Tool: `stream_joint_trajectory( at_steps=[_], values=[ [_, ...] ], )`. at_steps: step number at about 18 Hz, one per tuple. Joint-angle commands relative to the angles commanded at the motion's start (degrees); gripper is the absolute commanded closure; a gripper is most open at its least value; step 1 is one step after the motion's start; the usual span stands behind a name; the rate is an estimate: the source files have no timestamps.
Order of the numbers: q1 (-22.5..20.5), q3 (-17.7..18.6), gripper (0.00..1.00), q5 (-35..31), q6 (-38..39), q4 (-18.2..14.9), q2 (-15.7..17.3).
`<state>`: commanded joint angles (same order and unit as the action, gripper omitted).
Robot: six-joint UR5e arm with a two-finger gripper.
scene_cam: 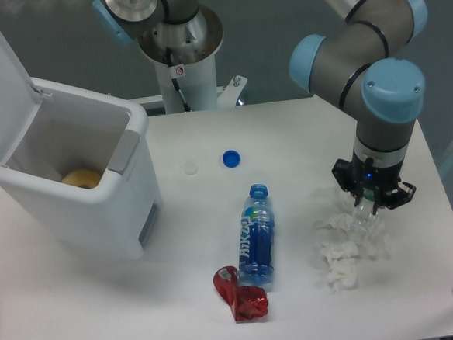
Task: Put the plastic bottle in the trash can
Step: 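Lift the small clear plastic bottle up from the tissue pile with the gripper, then carry the held clear bottle across the table over the white trash bin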
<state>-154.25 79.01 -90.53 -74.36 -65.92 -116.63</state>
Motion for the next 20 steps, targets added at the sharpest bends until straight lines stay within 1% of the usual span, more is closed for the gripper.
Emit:
stream_joint_trajectory(
  at_steps=[6, 9, 12, 15, 17, 20],
  values=[
    [0.5, -0.1, 0.82, 0.4, 0.0, 0.1, 0.4],
    [2.5, -0.1, 0.82, 1.8, 0.1, 0.3, 2.1],
    [4.7, 1.1, 0.82, 5.7, 1.6, 0.0, 6.7],
    [6.7, 2.9, 0.82, 10.8, 9.6, 0.1, 11.9],
    [8.5, 3.2, 0.82, 11.6, 13.8, 0.0, 14.1],
    [13.0, 4.2, 0.82, 12.0, 21.1, 0.2, 16.5]
  ],
)
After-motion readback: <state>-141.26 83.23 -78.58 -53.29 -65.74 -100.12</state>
